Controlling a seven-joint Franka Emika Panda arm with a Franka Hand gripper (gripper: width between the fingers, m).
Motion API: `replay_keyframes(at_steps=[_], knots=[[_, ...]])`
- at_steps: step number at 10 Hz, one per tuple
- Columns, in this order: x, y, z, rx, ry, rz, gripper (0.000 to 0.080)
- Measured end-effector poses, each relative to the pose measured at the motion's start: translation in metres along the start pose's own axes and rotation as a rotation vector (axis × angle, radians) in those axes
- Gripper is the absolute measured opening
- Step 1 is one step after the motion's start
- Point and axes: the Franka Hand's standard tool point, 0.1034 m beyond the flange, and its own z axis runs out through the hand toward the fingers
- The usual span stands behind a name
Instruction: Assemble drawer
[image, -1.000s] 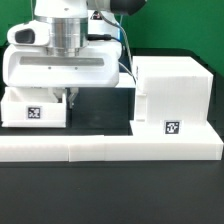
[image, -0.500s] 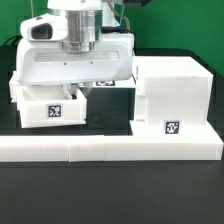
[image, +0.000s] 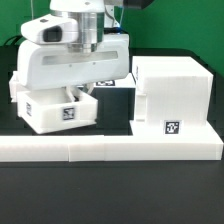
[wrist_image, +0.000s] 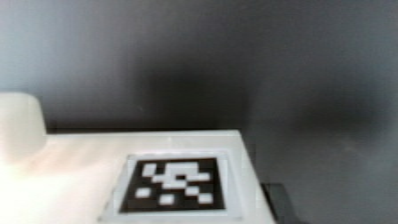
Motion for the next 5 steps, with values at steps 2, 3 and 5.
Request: replay_keyframes(at_steps=[2,3,5], knots=[[0.0061,-0.0007,-0.0016,0.013,-0.018,-0.171,0.0042],[0.0053,0.0044,-0.0031,0.01,-0.014,-0.228,0.0042],[0.0027,0.0058,-0.0018,0.008,-0.02,-0.331,0.0042]])
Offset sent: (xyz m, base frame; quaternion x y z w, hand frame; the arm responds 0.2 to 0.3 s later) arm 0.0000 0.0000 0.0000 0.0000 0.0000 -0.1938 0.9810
